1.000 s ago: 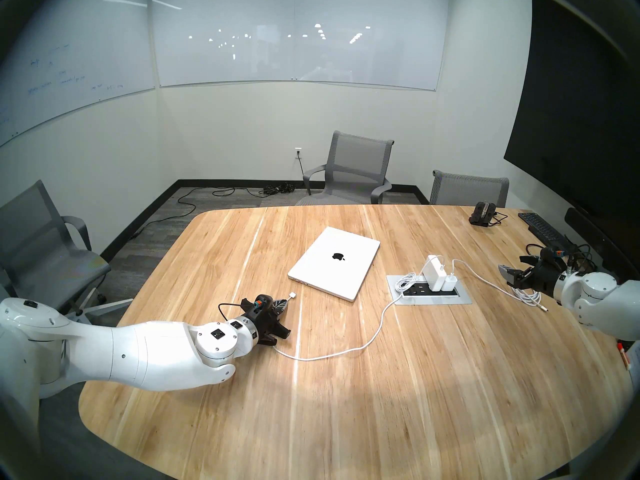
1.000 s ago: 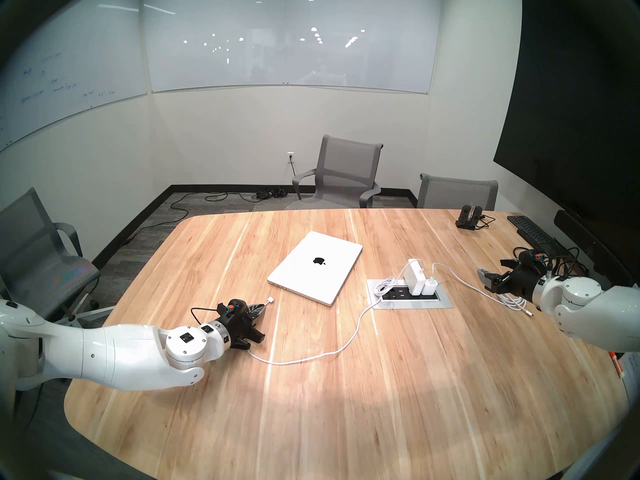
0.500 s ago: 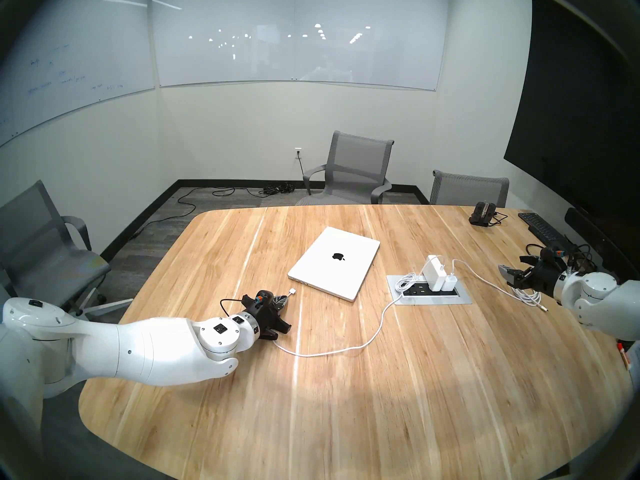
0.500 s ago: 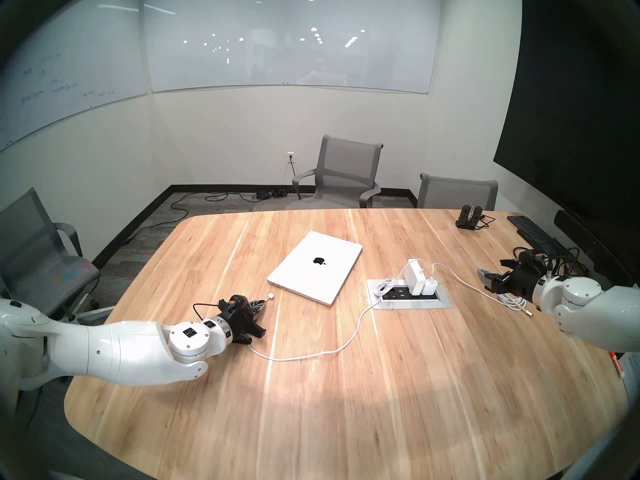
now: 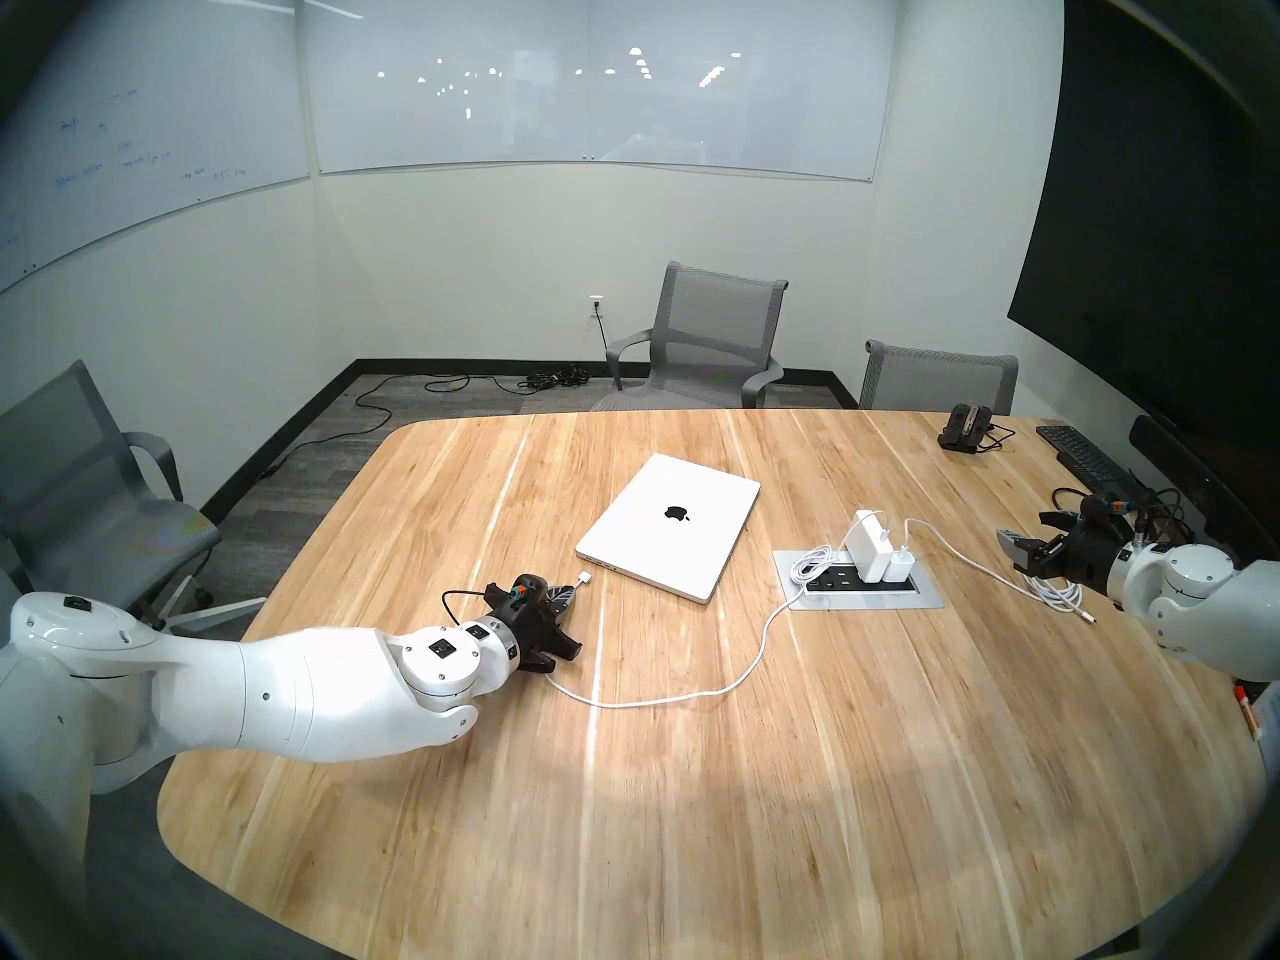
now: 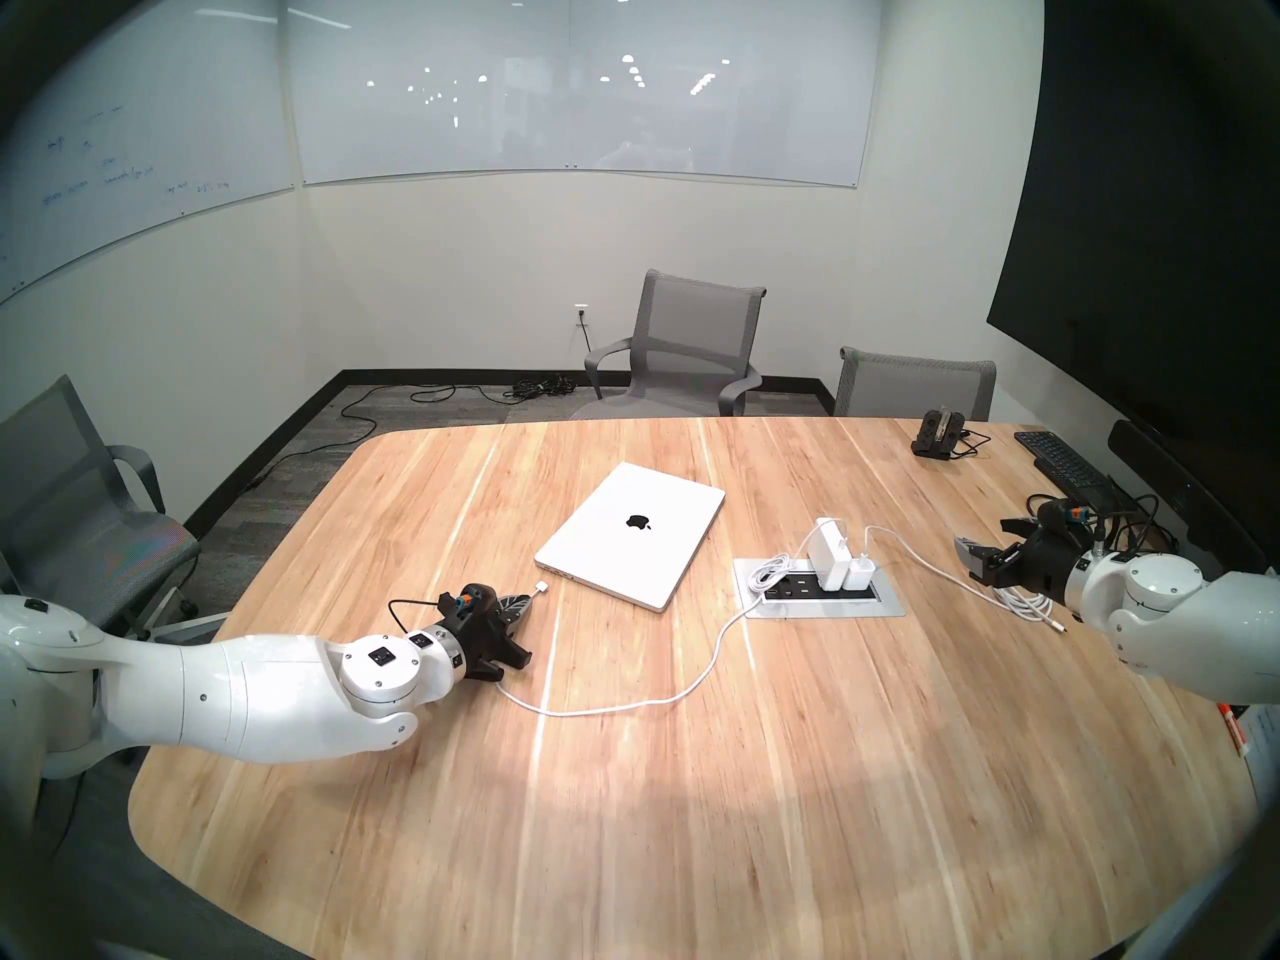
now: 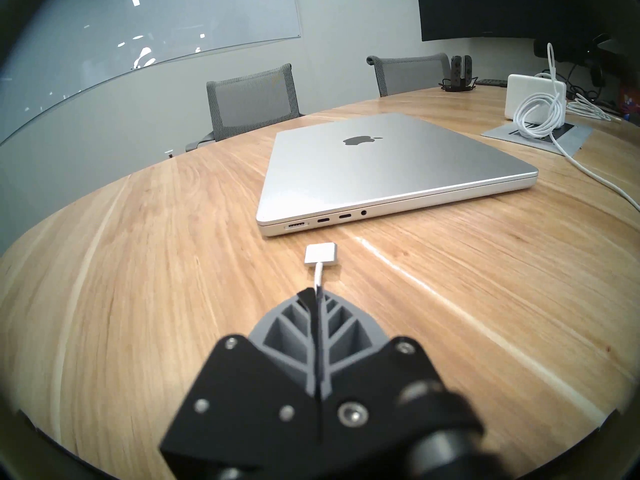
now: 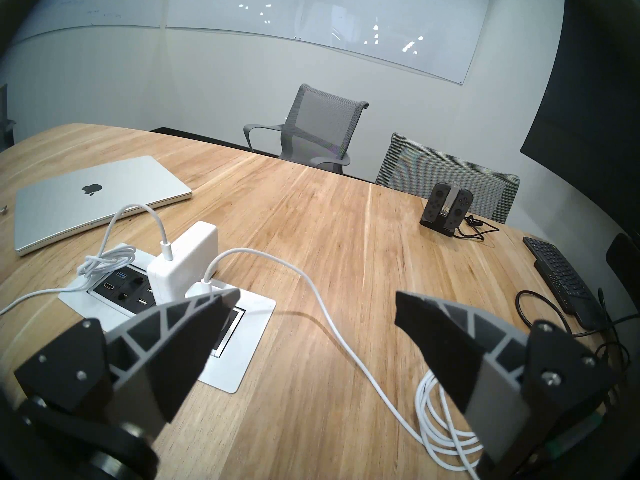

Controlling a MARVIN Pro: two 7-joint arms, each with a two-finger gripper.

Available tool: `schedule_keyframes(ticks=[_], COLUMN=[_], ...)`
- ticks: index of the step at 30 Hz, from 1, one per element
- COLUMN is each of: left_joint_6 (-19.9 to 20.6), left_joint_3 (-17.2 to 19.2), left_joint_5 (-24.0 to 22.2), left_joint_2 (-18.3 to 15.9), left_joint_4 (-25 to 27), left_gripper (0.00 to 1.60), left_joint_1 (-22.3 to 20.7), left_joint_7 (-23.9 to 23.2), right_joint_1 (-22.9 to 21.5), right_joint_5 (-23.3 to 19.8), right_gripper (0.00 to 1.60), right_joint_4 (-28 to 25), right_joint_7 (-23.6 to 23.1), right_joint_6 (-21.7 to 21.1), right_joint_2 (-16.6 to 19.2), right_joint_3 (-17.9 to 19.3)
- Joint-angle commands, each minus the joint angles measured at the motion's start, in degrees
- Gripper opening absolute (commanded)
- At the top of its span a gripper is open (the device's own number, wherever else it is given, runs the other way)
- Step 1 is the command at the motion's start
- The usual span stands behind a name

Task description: Plug the charging cable into the port of a MacBook

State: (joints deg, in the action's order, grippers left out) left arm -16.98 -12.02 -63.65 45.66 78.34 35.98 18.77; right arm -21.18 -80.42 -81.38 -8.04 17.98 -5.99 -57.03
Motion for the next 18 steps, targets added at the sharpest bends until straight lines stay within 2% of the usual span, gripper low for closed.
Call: schedule_keyframes(ticks=[1,18], left_joint_6=[-0.1,0.0], left_joint_3=[0.3,0.6], left_joint_5=[-0.2,-1.3], left_joint_2=[1.5,4.7], left_joint_4=[-2.1,-7.8], left_gripper=[0.0,0.0], left_joint_1=[-0.3,-0.3], left_joint_7=[-1.2,-4.3], right_joint_1=[-1.0,-1.0], right_joint_5=[0.1,0.1], right_gripper=[1.6,1.6], right_joint_4=[-0.1,-0.1], right_joint_7=[-0.1,-0.1], right_joint_6=[0.4,0.4], right_joint_2=[0.1,0.1], right_joint_3=[0.4,0.4])
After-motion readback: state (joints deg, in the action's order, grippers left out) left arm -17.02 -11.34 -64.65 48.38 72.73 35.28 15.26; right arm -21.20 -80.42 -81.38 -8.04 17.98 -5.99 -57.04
